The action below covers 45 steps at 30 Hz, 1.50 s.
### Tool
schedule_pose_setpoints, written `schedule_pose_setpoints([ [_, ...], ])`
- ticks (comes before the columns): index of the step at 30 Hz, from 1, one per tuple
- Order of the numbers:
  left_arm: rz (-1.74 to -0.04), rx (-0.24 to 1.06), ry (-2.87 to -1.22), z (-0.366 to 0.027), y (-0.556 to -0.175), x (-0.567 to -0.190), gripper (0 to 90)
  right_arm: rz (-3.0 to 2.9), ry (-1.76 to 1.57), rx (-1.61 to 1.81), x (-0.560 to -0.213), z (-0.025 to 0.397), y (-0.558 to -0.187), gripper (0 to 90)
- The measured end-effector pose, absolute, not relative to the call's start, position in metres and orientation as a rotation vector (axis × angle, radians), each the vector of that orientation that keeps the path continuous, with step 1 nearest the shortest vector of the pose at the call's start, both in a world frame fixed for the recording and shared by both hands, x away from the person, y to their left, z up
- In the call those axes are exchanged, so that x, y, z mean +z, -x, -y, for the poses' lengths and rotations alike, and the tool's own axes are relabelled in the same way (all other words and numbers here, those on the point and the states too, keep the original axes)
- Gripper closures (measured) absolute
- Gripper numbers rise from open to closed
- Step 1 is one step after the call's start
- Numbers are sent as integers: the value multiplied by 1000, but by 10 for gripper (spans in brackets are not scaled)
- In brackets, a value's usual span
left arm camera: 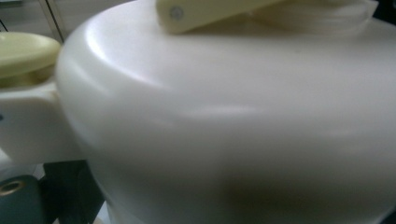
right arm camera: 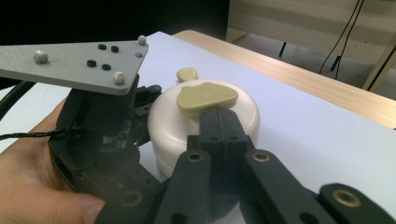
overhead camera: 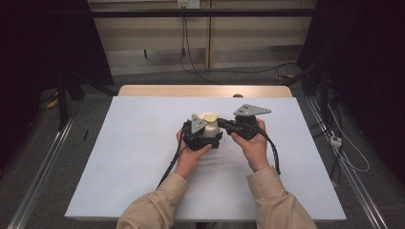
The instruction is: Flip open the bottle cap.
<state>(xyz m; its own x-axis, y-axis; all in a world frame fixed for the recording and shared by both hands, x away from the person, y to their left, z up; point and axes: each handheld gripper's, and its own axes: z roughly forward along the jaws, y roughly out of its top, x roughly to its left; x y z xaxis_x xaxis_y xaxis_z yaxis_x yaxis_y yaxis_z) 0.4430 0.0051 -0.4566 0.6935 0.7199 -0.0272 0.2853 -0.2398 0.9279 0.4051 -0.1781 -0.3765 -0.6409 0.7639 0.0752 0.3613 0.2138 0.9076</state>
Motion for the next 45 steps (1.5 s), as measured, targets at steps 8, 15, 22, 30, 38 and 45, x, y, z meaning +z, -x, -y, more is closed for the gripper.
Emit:
schedule_pose_setpoints([
  [8,-795,504,-1822,-5,-443,-456,49,-2099,-1027,1423,-373,174,-407,900],
  [15,-795,505,-1825,-5,-443,-456,49,-2112,-1016,1420,-375,168,-410,900],
  [22,-796,506,-1825,-5,-443,-456,49,-2111,-1009,1428,-374,166,-410,900],
  [30,-800,507,-1825,-5,-442,-456,49,-2100,-1015,1434,-373,167,-411,900],
  [38,-800,508,-1825,-5,-442,-456,49,-2093,-1004,1442,-371,164,-412,900],
  [45,-801,510,-1825,-5,-442,-456,49,-2095,-992,1434,-371,160,-414,900],
])
